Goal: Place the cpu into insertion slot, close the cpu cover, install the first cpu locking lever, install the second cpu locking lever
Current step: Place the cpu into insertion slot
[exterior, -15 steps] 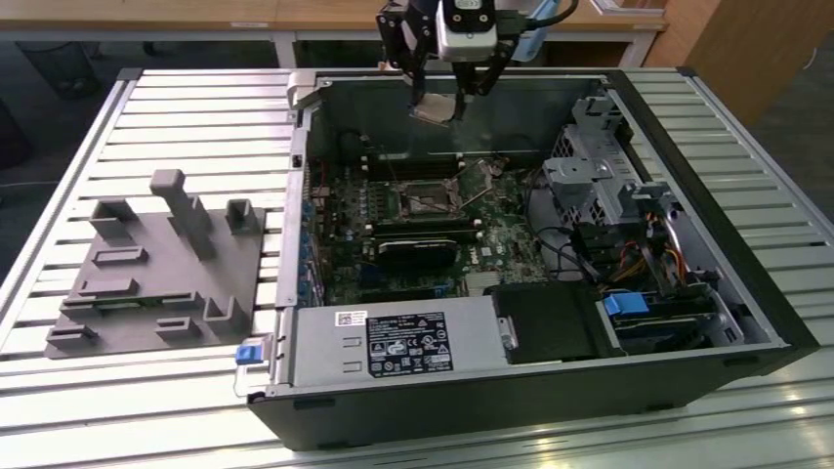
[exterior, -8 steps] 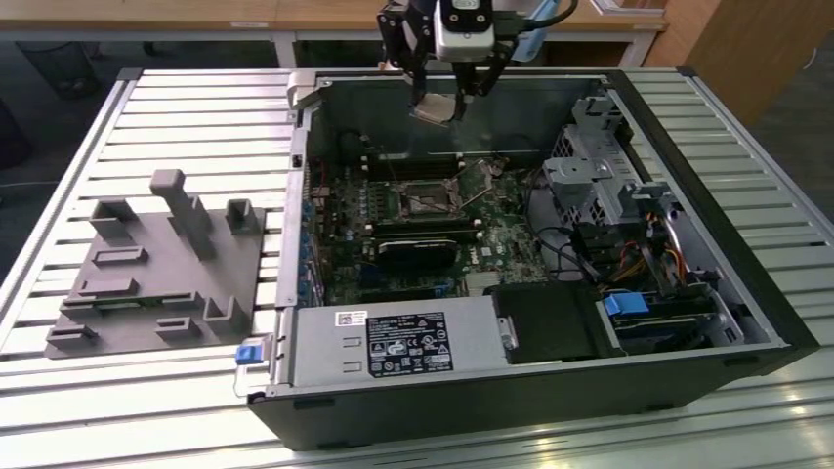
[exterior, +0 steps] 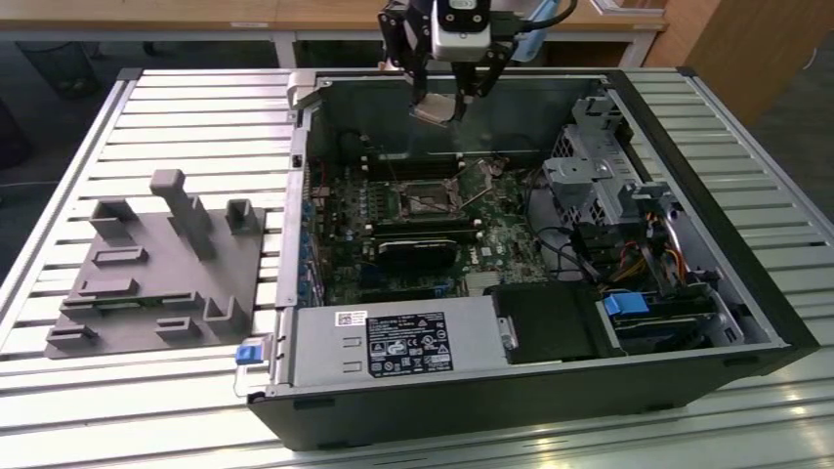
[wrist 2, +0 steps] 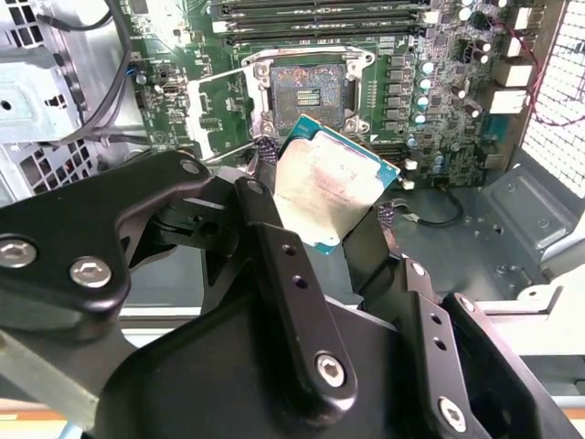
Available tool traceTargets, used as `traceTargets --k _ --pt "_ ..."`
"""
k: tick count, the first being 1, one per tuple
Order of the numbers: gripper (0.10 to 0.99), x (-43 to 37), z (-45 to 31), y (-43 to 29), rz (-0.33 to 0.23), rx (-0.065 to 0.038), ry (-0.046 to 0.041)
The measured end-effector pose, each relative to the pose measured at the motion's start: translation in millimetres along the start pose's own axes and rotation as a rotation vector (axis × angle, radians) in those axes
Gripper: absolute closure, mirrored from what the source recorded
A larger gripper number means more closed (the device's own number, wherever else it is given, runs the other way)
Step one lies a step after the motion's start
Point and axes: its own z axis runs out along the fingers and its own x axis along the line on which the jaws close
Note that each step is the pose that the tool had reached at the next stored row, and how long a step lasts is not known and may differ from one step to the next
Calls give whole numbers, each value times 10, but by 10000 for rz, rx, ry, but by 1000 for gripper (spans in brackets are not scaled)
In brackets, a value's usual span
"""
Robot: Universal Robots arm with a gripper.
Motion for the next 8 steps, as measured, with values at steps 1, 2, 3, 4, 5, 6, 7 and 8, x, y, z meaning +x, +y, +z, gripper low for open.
traceTargets --k 1,2,3,4,5,6,7,8 --pt "545 0 0 0 43 -1 -4" --pt "545 0 0 0 86 -1 -8" --pt "545 0 0 0 127 -3 -12" --pt "545 0 1 0 168 -4 -15" --pt "545 0 1 0 210 -4 -19" --pt "545 0 1 0 255 -5 -23" --pt "545 0 1 0 300 -6 -27" --pt "545 0 1 0 348 -7 -31"
